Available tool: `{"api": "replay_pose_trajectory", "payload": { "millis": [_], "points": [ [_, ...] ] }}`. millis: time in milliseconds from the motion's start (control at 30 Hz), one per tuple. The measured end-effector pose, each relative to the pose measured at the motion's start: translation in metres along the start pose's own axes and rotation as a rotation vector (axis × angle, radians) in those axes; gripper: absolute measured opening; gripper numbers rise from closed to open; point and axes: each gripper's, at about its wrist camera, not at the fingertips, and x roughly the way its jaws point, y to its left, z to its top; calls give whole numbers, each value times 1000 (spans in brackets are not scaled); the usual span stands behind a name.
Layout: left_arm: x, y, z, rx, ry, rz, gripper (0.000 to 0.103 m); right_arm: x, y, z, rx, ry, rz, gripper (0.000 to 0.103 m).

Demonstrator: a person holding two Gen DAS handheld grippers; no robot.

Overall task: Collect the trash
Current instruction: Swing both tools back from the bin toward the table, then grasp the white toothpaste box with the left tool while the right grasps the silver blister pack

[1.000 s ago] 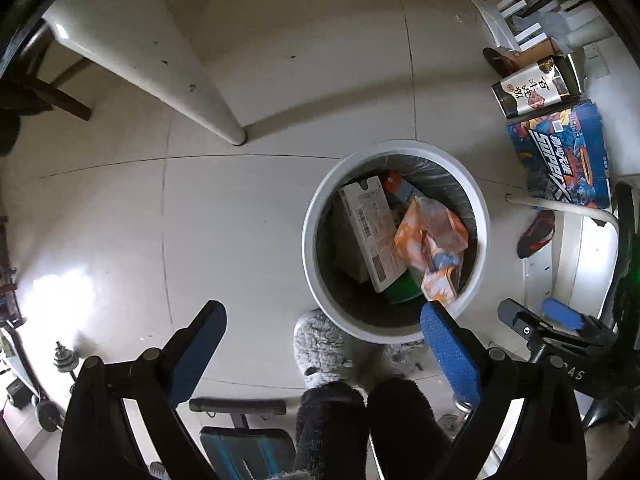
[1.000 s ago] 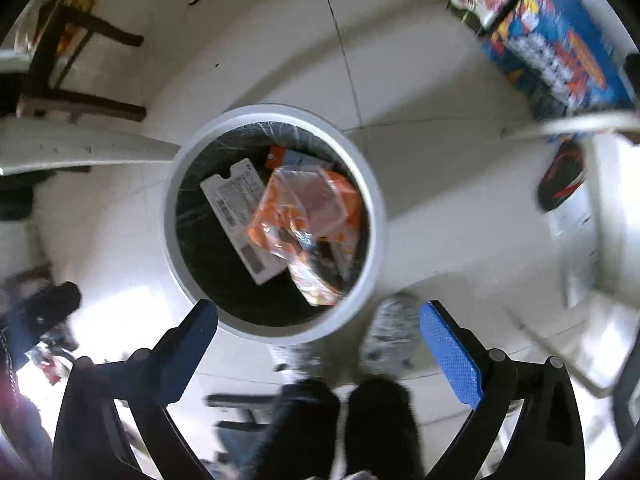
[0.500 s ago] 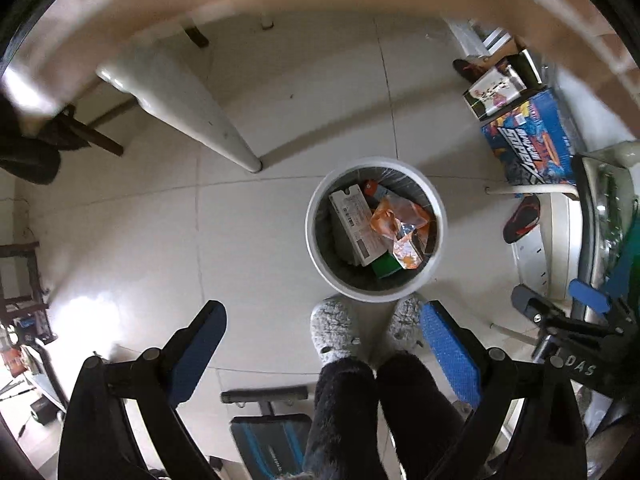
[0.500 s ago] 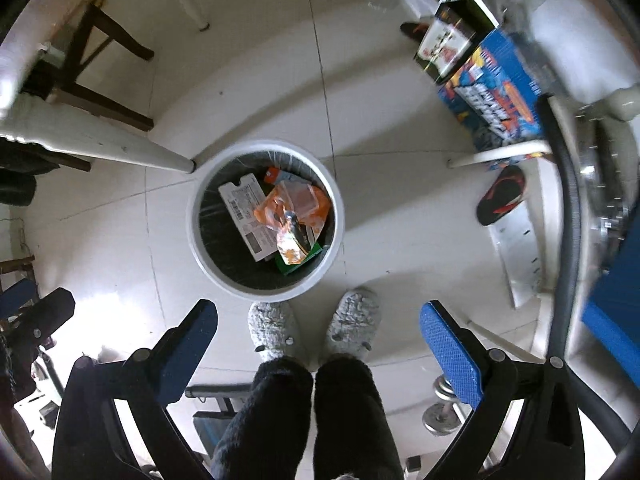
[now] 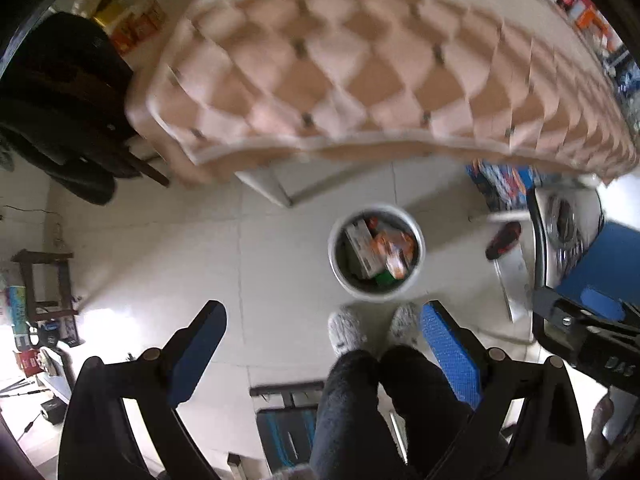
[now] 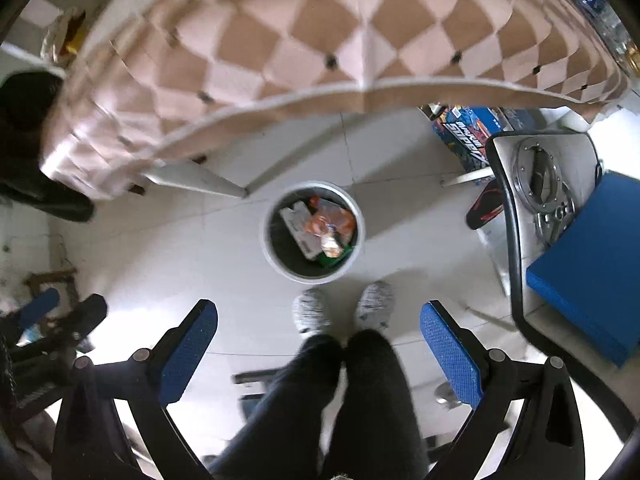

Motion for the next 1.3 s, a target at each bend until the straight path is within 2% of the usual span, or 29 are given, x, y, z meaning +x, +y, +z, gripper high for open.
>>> {"api": "replay_pose_trajectory", "payload": {
  "millis": [100, 200, 333, 467, 600, 633, 733, 833, 967, 1133, 1267, 1300],
  "points": [
    [-24, 3, 22, -26, -51, -2, 100, -35, 5, 23, 35, -42, 32, 102],
    [-41, 2, 53, -44, -104, 45, 100, -63, 7, 58, 49, -86, 46, 102],
    [-50, -11, 105, -51, -163, 90, 100, -84, 4, 124, 14, -106, 25, 102],
    [-46, -29, 170, -39, -202, 125, 100, -93, -16, 208, 3, -126, 2, 102],
    [-41, -50, 251, -16, -238, 194, 100, -89, -42, 311, 22, -130, 14, 102],
    [-37, -61, 275, 2, -243, 212, 100, -86, -50, 347, 28, -124, 14, 102],
    [-21, -93, 345, 116, -242, 262, 100, -75, -66, 432, 31, -110, 0, 102],
    [4, -130, 420, 308, -226, 344, 100, -60, -83, 508, 29, -80, -8, 102],
    [28, -165, 492, 537, -229, 418, 100, -39, -97, 583, -5, -52, -29, 102],
    [61, -192, 551, 744, -164, 406, 99, -13, -112, 653, 22, -24, -15, 102],
    [78, -205, 563, 874, -92, 343, 98, -1, -113, 679, 18, -20, 27, 102],
    [82, -208, 563, 907, -65, 316, 96, 2, -110, 684, 0, -20, 32, 102]
  ]
}}
